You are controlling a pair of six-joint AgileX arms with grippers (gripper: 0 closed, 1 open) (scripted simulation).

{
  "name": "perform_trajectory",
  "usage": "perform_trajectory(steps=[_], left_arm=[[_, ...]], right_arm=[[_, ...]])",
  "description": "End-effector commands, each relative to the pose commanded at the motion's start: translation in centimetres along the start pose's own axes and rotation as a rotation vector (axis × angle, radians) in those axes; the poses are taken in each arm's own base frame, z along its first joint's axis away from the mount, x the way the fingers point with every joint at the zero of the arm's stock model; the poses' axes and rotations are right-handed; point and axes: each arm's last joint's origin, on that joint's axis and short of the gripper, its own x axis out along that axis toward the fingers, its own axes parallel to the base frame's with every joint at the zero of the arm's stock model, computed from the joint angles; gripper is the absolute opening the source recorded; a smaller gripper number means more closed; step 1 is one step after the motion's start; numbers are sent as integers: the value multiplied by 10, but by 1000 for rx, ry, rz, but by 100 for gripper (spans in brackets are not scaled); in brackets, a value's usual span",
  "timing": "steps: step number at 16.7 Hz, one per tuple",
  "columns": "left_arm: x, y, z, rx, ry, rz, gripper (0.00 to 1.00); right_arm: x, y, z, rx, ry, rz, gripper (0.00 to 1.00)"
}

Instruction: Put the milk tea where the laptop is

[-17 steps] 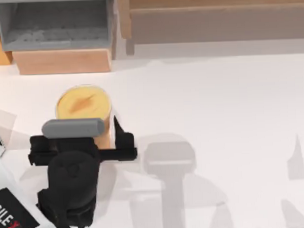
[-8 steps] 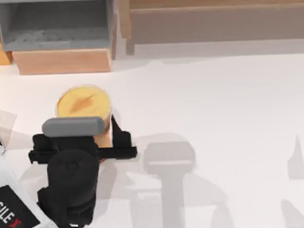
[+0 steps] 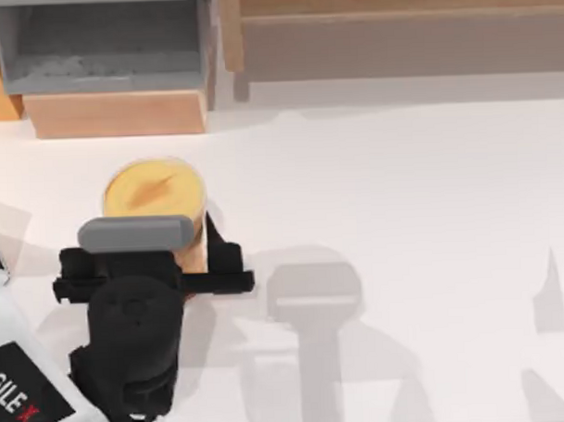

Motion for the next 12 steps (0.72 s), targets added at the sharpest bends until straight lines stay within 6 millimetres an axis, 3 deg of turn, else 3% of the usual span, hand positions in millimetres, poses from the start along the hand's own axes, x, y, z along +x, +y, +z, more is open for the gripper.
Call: perform_trajectory(steps=[12], left_arm=[[-1,0,4,3,1,0,0]], right_arm=[[0,0,0,0,0,0,100]])
